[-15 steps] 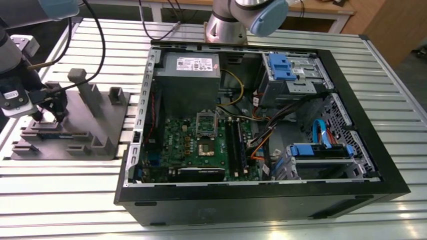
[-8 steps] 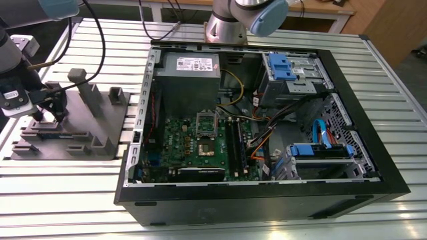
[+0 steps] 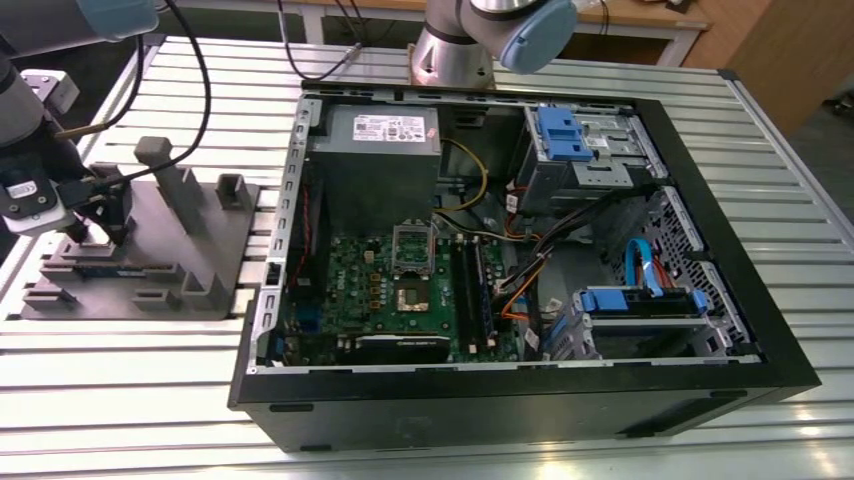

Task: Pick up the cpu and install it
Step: 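Pick up the cpu and move it towards the insertion slot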

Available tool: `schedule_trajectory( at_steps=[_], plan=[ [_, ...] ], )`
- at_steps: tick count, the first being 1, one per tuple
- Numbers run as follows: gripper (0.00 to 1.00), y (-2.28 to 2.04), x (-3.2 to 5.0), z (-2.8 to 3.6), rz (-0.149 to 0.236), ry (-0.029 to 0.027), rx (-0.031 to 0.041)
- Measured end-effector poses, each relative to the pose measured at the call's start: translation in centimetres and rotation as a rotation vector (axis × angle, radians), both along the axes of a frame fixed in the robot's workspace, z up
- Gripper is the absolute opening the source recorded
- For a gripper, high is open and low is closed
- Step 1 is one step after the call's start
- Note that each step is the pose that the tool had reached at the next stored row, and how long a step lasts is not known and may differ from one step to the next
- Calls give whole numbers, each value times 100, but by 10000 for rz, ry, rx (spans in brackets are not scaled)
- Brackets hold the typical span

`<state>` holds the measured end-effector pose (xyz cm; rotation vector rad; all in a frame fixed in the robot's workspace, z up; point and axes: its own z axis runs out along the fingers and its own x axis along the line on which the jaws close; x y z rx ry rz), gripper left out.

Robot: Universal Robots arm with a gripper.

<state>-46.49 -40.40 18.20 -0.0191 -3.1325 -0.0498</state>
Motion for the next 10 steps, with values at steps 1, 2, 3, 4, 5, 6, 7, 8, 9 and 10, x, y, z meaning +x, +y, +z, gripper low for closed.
schedule_trajectory(
  at_steps=[1, 2, 3, 4, 5, 6, 7, 8, 9, 10],
  plan=[
    [47, 0, 0, 7, 0, 2, -1],
    [47, 0, -1, 18, 0, 3, -1],
    [47, 0, 0, 32, 0, 1, 0],
    [47, 0, 0, 48, 0, 1, 0],
    [47, 0, 0, 71, 0, 0, 0],
    [47, 0, 0, 93, 0, 0, 0],
    [47, 0, 0, 117, 0, 0, 0],
    [47, 0, 0, 142, 1, 0, 0],
    [47, 0, 0, 171, 0, 1, 0],
    [47, 0, 0, 201, 0, 0, 0]
  ],
)
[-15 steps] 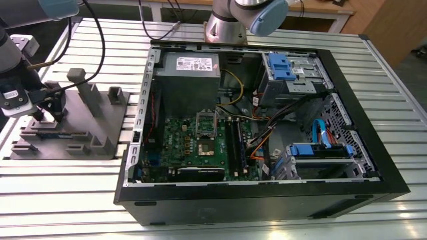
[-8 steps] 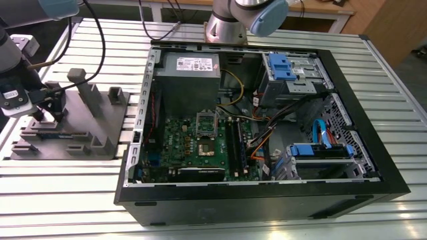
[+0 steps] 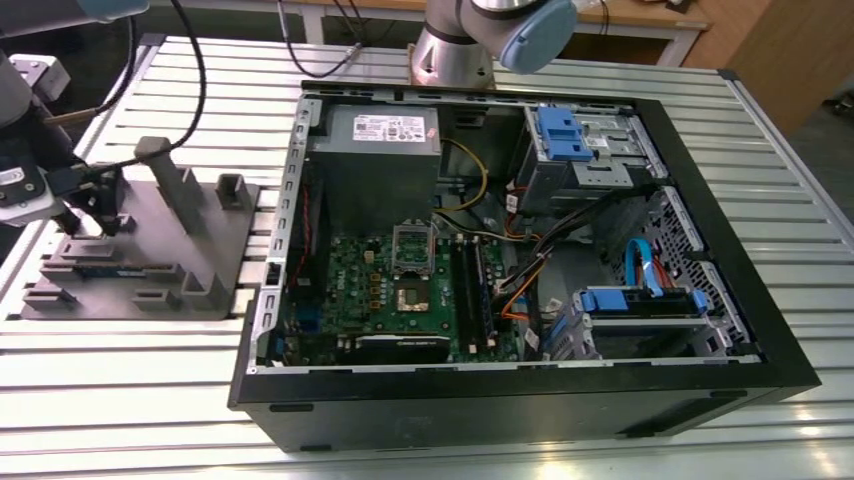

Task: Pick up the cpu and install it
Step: 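Pick up the cpu and move it towards the insertion slot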

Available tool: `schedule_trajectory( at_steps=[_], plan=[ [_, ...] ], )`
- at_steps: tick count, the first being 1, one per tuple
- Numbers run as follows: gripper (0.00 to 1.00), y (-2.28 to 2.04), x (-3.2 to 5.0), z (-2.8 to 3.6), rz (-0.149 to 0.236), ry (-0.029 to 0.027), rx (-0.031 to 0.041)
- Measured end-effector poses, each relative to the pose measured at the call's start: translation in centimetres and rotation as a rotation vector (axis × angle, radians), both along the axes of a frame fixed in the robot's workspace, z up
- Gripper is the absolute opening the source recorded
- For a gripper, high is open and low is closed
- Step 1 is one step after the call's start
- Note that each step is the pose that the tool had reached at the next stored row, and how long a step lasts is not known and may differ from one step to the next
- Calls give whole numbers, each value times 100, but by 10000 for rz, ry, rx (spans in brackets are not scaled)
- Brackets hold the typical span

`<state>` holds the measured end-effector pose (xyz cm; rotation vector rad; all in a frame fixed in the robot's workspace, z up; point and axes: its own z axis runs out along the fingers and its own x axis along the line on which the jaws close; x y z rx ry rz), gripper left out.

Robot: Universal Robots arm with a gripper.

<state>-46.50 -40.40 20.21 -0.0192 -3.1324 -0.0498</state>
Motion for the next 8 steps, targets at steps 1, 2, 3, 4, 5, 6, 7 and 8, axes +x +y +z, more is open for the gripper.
schedule_trajectory(
  at_steps=[1, 2, 3, 4, 5, 6, 7, 8],
  plan=[
    [47, 0, 0, 31, 0, -1, 0],
    [47, 0, 0, 66, 0, 0, 0],
    [47, 0, 0, 102, 0, 1, 0],
    [47, 0, 0, 139, 1, 0, 0],
    [47, 0, 0, 176, 0, 1, 0],
    [47, 0, 0, 214, 0, 1, 0],
    [47, 0, 0, 255, 0, 0, 0],
    [47, 0, 0, 295, 1, 0, 1]
  ],
)
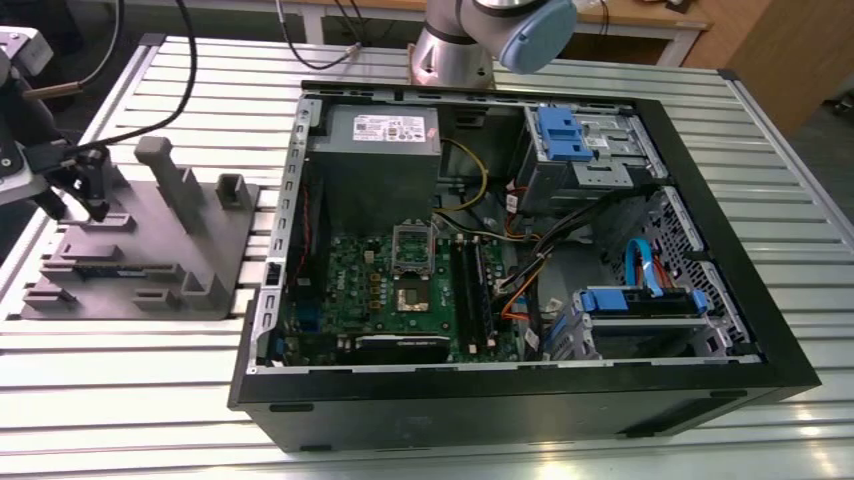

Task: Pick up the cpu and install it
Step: 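Pick up the cpu and move it towards the insertion slot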

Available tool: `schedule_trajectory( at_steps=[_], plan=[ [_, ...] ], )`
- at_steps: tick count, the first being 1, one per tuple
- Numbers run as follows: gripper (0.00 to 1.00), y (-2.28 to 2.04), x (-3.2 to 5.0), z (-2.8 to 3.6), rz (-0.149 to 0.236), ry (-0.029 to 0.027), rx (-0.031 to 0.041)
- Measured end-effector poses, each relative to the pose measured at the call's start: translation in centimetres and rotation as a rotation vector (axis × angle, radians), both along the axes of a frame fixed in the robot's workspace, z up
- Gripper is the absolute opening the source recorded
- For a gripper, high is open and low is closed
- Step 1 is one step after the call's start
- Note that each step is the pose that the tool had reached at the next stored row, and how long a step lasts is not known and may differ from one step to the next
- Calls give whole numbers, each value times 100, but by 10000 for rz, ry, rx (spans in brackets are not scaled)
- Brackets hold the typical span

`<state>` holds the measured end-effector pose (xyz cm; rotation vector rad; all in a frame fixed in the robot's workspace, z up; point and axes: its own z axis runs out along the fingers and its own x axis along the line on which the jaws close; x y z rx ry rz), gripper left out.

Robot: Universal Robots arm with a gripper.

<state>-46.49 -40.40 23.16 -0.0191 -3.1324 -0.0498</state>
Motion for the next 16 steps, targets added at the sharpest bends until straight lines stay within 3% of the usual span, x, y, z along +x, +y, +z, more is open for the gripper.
schedule_trajectory(
  at_steps=[7, 16],
  plan=[
    [47, 0, 0, 252, 0, 10, 0],
    [47, 0, 0, 265, 0, 19, 0]
  ],
)
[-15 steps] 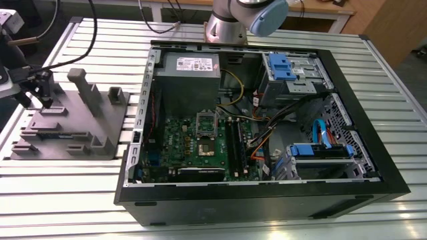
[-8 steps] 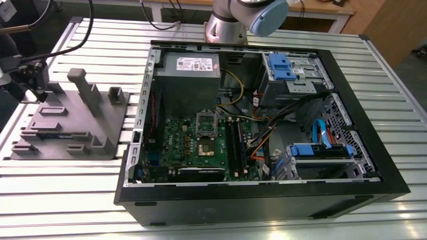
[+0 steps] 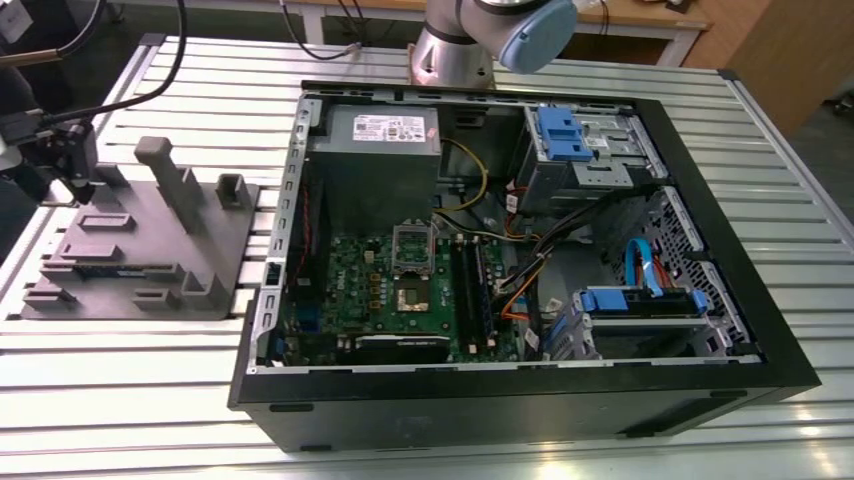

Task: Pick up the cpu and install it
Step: 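Pick up the cpu and move it towards the insertion slot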

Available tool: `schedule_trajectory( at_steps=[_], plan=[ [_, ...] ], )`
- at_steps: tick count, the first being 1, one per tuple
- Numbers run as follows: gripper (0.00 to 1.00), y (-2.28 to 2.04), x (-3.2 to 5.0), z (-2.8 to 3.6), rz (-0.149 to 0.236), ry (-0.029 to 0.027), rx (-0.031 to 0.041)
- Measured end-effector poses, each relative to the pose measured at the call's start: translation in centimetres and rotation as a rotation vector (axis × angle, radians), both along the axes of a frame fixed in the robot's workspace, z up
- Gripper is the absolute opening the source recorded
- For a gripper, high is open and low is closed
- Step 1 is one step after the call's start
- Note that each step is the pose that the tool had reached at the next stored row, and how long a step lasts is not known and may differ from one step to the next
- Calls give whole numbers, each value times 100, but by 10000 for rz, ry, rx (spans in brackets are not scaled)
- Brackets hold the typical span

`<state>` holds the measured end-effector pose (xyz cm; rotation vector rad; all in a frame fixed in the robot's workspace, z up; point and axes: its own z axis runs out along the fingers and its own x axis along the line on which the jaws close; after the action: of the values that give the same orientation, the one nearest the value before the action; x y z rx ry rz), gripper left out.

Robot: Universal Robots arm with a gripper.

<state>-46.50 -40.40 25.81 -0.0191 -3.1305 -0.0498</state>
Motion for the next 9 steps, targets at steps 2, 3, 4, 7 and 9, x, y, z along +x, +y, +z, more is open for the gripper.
schedule_trajectory(
  at_steps=[2, 3, 4, 7, 9],
  plan=[
    [47, 0, 0, 2, 0, 2, 0],
    [47, 0, 0, 3, 0, 3, 0],
    [47, 0, 0, 4, 0, 4, 0],
    [47, 0, 0, 15, 0, 9, -3],
    [47, 0, 0, 35, 0, 5, -1]
  ],
)
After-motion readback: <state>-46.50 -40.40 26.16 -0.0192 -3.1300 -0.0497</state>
